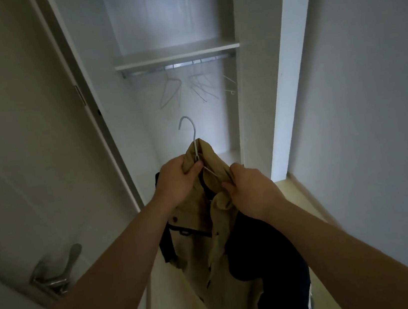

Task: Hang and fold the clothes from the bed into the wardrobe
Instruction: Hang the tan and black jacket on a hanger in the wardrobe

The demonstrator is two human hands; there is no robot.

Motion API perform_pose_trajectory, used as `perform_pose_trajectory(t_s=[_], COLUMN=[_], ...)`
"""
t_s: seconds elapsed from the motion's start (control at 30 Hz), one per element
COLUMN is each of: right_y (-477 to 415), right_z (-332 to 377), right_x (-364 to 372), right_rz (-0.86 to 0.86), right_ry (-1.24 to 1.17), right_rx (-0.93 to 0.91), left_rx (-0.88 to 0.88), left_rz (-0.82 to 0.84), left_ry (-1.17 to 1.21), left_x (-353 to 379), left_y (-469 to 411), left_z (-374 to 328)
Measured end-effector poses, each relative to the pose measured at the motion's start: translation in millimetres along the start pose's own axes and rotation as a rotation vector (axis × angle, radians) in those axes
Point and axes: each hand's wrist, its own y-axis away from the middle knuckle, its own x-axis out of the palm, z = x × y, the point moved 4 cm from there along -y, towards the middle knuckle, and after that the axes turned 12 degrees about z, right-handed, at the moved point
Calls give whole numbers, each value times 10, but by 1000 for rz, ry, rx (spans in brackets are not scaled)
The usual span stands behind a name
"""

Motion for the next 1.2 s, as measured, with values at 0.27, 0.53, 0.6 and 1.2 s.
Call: perform_pose_trajectory(t_s=[0.27,0.53,0.6,1.2], right_y=[-1874,-3570,-3994,-7740], right_z=[56,3,-6,-144], right_x=[287,432,491,608], right_rz=[17,51,73,633], right_ry=[-3,-24,-33,-546], right_rx=[72,135,110,-327], left_rx=[-206,-250,-256,-475], left_rz=[-21,67,83,-179], left_ry=[-32,328,434,57], left_x=[-444,-742,-795,-1483], left_y=[-1506,-2905,-3247,-6398], left_z=[1127,1791,1928,3499])
